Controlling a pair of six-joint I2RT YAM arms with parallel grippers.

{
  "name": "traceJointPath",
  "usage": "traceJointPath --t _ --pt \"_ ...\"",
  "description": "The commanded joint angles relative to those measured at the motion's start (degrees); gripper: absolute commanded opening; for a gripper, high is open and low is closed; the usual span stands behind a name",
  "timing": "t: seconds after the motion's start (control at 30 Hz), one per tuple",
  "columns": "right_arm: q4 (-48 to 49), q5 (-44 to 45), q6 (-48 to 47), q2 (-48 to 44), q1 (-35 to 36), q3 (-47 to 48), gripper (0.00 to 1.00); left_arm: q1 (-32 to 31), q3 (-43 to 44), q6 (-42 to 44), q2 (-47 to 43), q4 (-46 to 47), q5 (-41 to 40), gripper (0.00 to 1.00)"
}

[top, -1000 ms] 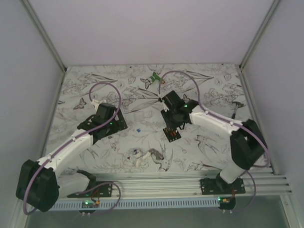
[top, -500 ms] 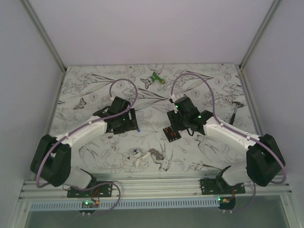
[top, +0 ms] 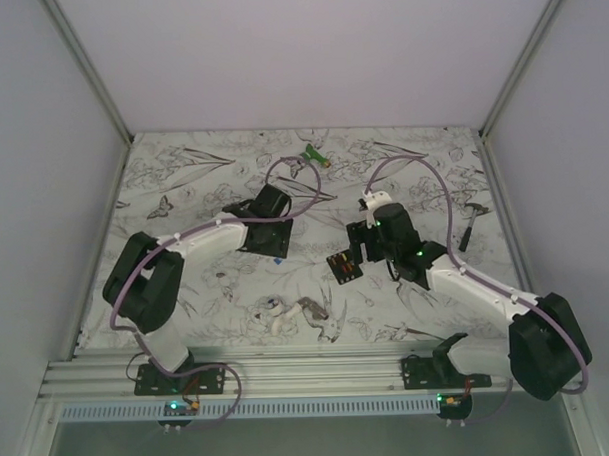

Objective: Snap on the fuse box
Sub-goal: Pick up the fuse from the center of the board.

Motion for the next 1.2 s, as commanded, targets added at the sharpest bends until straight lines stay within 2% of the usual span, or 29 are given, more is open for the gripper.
traceJointPath --t 0.0,0.2,0.63,0.93,1.17 --pt "6.0 -1.3 -1.8 -2.4 -1.1 -1.3 0.84 -0.3 2.2 11.3 3.9 -1.3 1.4 0.53" --pt "6.7 -2.2 -2.1 -3.3 -1.5 -2.3 0.87 -0.2 2.8 15.9 6.0 -0.8 5.0 0.49" --pt "6.8 -3.9 -2.1 -2.2 -1.9 -1.8 0.89 -0.8 3.5 18.4 9.0 -1.8 8.5 0.42" --pt "6.8 -5.0 -2.2 -1.4 -2.0 -1.1 0.90 -2.5 5.5 18.3 10.6 -7.4 6.4 0.41" --pt "6.8 -5.0 -2.2 -1.8 -2.2 -1.3 0.90 -2.5 9.0 13.1 12.9 -11.2 3.7 0.43"
